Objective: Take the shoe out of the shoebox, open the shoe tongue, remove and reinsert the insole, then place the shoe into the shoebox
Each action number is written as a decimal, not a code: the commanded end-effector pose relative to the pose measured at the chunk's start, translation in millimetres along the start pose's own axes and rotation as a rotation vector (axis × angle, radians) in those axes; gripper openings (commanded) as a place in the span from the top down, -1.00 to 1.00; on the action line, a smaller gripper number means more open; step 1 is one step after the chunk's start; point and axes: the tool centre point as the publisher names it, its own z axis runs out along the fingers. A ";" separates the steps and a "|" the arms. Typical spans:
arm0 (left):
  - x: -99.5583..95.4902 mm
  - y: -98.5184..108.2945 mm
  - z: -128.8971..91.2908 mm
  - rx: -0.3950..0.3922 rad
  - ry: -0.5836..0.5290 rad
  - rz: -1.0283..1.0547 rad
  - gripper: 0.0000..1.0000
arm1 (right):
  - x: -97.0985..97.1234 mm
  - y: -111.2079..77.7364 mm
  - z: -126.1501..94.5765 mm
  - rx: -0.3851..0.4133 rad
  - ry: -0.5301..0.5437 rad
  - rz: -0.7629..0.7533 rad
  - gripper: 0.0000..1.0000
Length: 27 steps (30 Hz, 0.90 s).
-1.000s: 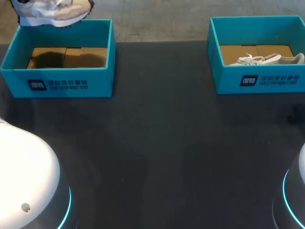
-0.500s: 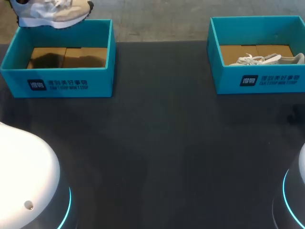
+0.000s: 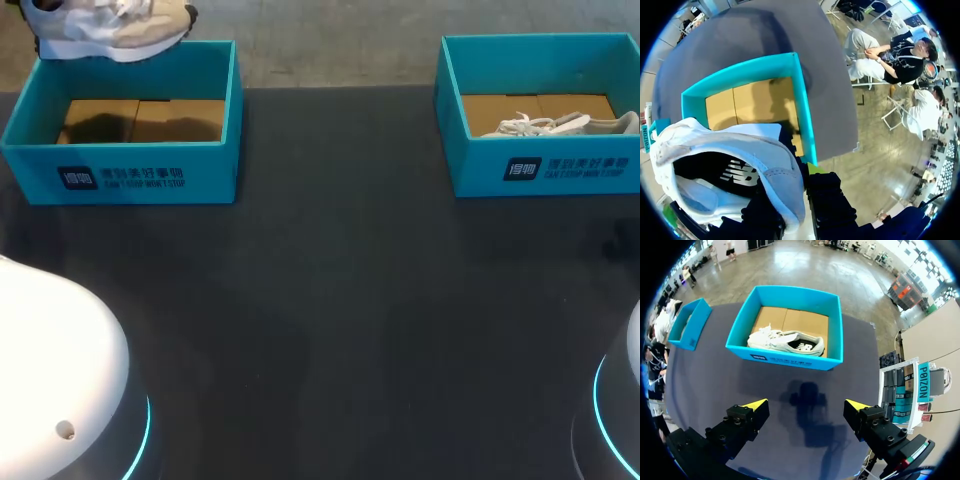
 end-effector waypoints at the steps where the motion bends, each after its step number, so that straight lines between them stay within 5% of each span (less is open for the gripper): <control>1: -13.5 -24.1 -13.1 -0.010 0.030 -0.027 1.00 | 0.2 0.2 0.3 0.000 -0.001 0.001 -1.00; 9: -39.2 -51.6 -23.2 0.020 0.052 -0.102 1.00 | 0.2 0.2 0.3 0.000 -0.001 0.001 -1.00; 27: -134.1 -132.9 -69.0 -0.006 0.043 -0.117 1.00 | 0.2 0.2 0.3 0.000 -0.001 0.001 -1.00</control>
